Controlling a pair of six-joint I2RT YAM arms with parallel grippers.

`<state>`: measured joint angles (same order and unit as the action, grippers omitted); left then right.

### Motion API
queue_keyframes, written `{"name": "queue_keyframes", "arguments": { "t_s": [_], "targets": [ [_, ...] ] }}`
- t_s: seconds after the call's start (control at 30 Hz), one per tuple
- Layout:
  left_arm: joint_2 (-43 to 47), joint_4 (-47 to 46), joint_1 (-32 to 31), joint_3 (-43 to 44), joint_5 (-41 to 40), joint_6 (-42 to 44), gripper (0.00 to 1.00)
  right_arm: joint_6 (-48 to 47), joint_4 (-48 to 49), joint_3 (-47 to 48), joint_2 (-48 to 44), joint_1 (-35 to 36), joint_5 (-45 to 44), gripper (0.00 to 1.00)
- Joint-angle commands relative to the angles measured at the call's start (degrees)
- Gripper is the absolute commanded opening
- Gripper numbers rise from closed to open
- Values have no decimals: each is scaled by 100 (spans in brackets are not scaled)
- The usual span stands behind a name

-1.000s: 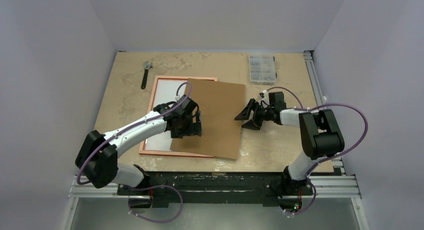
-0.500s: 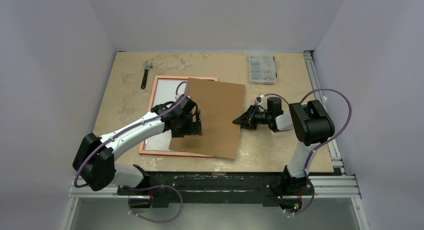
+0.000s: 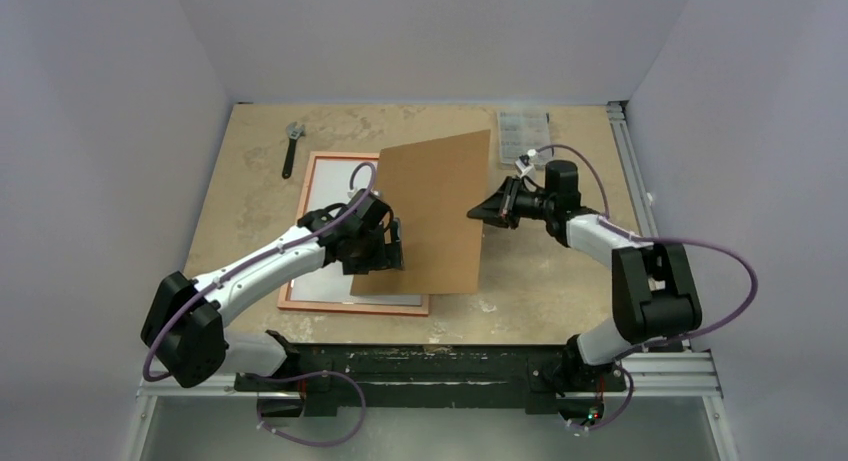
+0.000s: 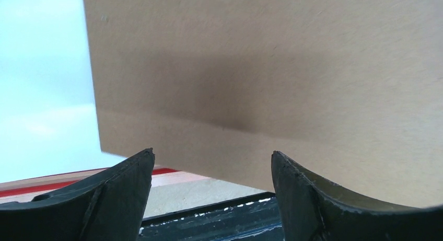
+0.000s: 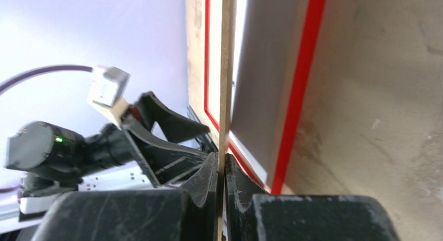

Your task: Put the photo into the frame

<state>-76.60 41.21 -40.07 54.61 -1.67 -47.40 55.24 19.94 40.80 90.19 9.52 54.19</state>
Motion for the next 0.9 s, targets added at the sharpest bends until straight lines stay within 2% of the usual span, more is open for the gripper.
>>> {"name": "queue_keyframes", "arguments": {
  "t_s": [0.0,0.2,0.47,0.6,0.87],
  "targets": [
    [245,-91,44,-7,11,-42,79,-995,-2262,1010,-846,-110,-484,0],
    [305,-91,41,8,18,-54,79,-1303,-3732,1985,-1407,-359,-937,0],
    [271,-70,37,18,27,-42,79,-2249,-6318,3861,-1502,-629,-1999,0],
    [188,-70,42,36,47,-25,79,-2466,-6990,4555,-1501,-654,-2446,0],
    [90,-90,34,59,112,-8,79,-2901,-7809,5066,-1330,-685,-2407,0]
  ]
}}
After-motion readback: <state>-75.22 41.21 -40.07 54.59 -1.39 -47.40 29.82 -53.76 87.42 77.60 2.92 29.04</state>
